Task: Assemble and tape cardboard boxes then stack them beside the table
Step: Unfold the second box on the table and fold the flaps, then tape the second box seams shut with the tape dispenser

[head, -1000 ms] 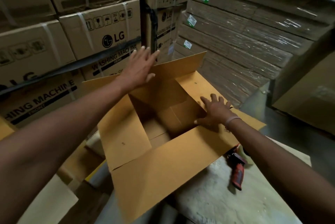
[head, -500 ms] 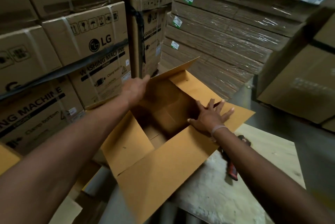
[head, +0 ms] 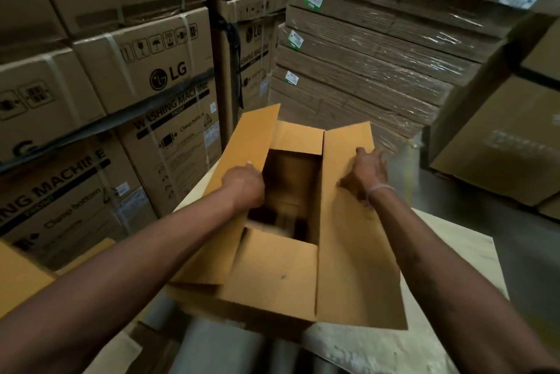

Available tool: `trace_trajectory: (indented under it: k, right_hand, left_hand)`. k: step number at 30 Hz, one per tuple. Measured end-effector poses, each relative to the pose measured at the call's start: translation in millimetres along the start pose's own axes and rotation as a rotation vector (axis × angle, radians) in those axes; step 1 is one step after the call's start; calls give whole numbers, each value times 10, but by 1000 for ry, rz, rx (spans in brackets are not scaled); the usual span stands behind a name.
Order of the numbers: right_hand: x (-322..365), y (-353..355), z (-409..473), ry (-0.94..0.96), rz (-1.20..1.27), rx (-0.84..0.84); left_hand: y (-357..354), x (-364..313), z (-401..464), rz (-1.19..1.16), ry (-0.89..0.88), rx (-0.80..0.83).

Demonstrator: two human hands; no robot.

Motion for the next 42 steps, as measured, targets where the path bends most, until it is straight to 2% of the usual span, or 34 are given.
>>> trace_trajectory:
  k: [2, 5, 7, 10, 11, 13, 16, 20, 26, 28, 31, 33, 37, 39, 42]
  right_hand:
    - [124, 212, 62, 62, 62, -93]
    - [460, 447, 92, 219, 34, -158]
    - [730, 462, 33, 303, 172, -61]
    - [1081, 115, -198, 437, 398, 224]
    - [1157, -77, -287, 475, 357, 301]
    - [1146, -575, -374, 490, 119, 386]
    - [913, -1179, -438, 463, -118, 389]
    - [818, -1296, -507, 535, -156, 300]
    - [626, -1150, -330, 698, -190, 295]
    - [592, -1135, -299, 754, -175, 286]
    - [583, -1121, -309, 793, -172, 261]
    - [574, -1128, -303, 791, -170, 257]
    - [519, -1021, -296, 759, -76, 221]
    - [385, -882, -223, 653, 127, 183]
    - [-338, -761, 174, 268, 530, 77]
  left_hand:
    - [3, -48, -20, 80, -76, -10]
    - [-258, 27, 45, 171, -130, 97]
    - [-343, 103, 121, 152, -178, 67]
    - [-474, 303, 136, -55, -203, 82]
    - [-534, 363, 114, -118, -200, 82]
    - [-620, 453, 46, -271, -164, 68]
    - [-674, 440, 17, -413, -101, 40]
    - [-705, 405, 3, -451, -27, 51]
    - [-876, -65, -301, -510, 139, 152]
    - [-887, -173, -384, -468, 170, 156]
    - [-675, -201, -294, -140, 86, 18]
    - [-544, -216, -104, -82, -53, -34]
    - [-484, -466, 163, -126, -490, -70]
    - [-550, -527, 209, -129, -505, -104]
    - [-611, -546, 218, -114, -444, -164]
Point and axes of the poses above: each hand's wrist, its own z-axis towards the middle knuckle, its own y-axis out of the back of the hand, x = y × z, the point moved 9 cm from there along z, towards the middle knuckle
